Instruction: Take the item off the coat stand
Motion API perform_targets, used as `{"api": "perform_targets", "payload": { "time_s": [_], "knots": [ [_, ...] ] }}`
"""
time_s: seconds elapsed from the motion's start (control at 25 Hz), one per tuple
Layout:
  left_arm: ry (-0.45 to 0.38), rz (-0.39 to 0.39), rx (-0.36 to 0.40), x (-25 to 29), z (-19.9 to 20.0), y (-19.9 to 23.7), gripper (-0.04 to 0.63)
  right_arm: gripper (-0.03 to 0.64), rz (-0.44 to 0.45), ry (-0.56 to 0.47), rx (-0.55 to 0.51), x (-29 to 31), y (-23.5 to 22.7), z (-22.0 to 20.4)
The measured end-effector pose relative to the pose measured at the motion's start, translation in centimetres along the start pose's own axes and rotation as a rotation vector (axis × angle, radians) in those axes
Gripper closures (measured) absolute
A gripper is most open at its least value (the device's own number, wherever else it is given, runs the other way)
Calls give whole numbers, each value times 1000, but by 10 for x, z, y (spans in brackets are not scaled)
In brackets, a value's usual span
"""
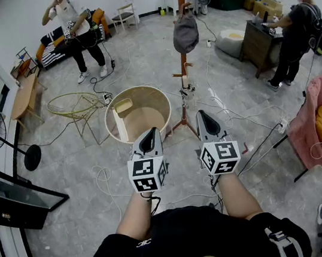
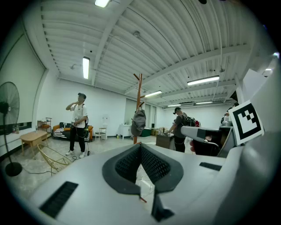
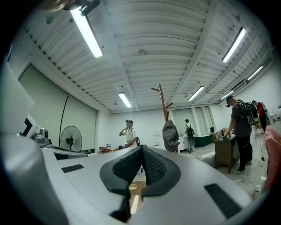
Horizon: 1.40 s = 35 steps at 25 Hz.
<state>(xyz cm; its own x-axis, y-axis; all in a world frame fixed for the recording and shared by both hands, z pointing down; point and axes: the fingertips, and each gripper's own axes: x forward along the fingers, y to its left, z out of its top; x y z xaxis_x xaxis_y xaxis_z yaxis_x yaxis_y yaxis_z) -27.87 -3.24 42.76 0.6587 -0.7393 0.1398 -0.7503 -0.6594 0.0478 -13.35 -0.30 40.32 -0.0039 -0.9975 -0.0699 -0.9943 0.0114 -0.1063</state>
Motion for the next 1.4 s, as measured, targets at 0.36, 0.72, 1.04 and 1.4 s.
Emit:
{"api": "perform_targets", "payload": {
  "time_s": [0.36,0.72,1.04,1.4],
  "knots": [
    [-7,-5,4,-1,5,-17,578,600,4,-5,6,-12,-7,7],
    [-19,-16,-5,9,-1,-56,578,600,-2,-7,-9,-35,-41,8],
    [-14,-51,-11,30,-10,-100,578,600,-22,-4,-14,-54,-81,4],
    [-18,-103,2,100,-9,-117,578,600,-64,-13,3,-22,-135,-2]
  ]
}}
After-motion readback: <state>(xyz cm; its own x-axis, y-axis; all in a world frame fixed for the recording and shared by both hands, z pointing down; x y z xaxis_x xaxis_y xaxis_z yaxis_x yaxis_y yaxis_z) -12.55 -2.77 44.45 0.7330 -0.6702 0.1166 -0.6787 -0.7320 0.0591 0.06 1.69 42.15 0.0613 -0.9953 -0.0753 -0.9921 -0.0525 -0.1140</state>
